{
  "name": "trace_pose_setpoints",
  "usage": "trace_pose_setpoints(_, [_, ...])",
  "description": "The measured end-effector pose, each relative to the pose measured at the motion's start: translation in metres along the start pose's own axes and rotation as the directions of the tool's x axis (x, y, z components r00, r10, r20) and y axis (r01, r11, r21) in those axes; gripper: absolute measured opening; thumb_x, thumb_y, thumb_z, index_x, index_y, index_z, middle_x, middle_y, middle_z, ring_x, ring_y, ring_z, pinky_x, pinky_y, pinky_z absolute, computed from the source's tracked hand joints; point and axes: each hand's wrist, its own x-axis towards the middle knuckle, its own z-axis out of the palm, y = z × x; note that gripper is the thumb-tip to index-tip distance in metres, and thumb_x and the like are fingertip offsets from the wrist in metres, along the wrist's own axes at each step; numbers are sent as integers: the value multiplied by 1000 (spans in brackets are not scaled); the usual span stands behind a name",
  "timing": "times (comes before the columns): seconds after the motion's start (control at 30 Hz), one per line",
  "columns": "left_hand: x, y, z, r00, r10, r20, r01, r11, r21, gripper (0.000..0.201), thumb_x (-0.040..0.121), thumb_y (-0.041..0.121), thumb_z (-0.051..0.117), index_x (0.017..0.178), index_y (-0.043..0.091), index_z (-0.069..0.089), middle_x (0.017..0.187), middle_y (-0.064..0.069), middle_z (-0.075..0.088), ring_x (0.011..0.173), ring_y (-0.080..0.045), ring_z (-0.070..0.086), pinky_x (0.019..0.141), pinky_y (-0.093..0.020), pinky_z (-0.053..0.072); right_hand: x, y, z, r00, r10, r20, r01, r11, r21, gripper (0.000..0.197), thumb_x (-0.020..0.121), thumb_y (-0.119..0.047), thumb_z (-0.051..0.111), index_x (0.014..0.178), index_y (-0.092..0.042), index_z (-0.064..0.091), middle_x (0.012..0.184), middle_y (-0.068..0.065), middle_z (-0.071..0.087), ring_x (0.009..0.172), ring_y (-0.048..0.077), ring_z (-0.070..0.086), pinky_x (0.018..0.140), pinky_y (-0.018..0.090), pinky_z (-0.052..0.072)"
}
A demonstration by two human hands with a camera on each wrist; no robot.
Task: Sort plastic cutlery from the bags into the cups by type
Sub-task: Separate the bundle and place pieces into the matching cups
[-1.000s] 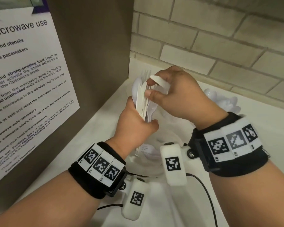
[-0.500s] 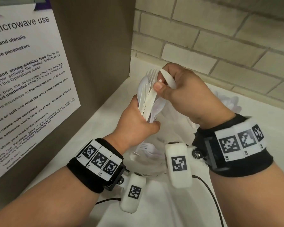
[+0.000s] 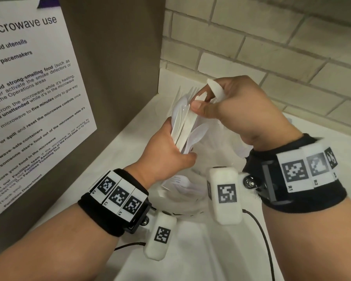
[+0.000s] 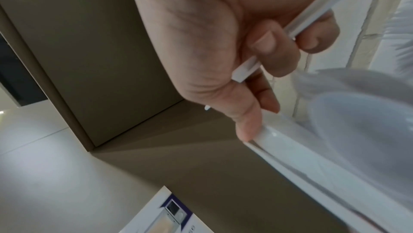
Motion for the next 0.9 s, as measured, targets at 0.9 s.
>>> trace_pose_setpoints(0.9, [0, -1, 3, 1000, 18, -1, -18, 996, -87, 64, 72, 10, 74, 127, 25, 44, 101, 8, 63, 88, -5, 62, 69, -11, 47, -3, 8, 12, 986, 9, -168, 17, 988, 155, 7, 98, -25, 49, 96, -19, 51, 81, -1, 64, 60, 3, 52, 59, 24, 40])
